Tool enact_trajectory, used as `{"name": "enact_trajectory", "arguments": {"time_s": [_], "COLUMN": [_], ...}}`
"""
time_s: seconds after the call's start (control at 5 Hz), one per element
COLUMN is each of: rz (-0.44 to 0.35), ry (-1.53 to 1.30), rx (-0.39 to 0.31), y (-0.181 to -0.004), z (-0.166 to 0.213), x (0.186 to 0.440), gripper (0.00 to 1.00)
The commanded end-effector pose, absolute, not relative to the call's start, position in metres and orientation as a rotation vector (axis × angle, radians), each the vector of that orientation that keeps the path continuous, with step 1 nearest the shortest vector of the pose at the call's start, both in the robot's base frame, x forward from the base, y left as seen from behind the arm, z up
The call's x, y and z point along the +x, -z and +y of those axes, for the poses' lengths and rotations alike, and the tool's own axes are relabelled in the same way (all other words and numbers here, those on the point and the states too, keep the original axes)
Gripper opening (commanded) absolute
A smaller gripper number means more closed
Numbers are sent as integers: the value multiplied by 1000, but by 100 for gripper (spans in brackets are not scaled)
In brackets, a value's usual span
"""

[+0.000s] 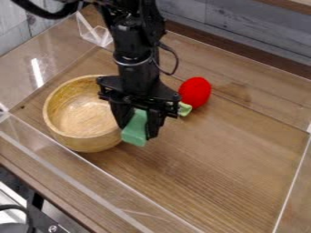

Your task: Put the green block in the brown bowl

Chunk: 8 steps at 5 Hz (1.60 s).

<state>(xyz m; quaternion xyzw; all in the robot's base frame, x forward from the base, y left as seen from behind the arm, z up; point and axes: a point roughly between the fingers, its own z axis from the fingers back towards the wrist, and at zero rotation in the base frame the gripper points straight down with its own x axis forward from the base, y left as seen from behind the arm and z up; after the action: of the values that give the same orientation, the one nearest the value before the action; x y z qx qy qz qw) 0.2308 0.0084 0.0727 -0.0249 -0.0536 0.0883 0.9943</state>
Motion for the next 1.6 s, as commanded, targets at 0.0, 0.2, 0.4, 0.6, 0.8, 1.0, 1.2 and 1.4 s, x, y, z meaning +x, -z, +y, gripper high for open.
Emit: {"name": "enact_trajectory", "arguments": {"time_s": [0.0, 0.2, 0.4, 0.6, 0.8, 1.0, 1.2, 1.4], "rz": [-146, -143, -147, -156, -161, -157, -152, -143], "ry": [-218, -264, -295, -379, -453, -434, -434, -448], "rx": [-48, -46, -43, -37, -29, -23, -16, -15], "y": [-78, -74, -86, -89, -86, -91, -94, -95], "z": [-1, -8, 8, 28, 60, 85, 98, 106], "x": [238, 240, 240, 236, 230, 232, 235, 238], "gripper": [0, 0, 0, 0, 0, 0, 0, 0]}}
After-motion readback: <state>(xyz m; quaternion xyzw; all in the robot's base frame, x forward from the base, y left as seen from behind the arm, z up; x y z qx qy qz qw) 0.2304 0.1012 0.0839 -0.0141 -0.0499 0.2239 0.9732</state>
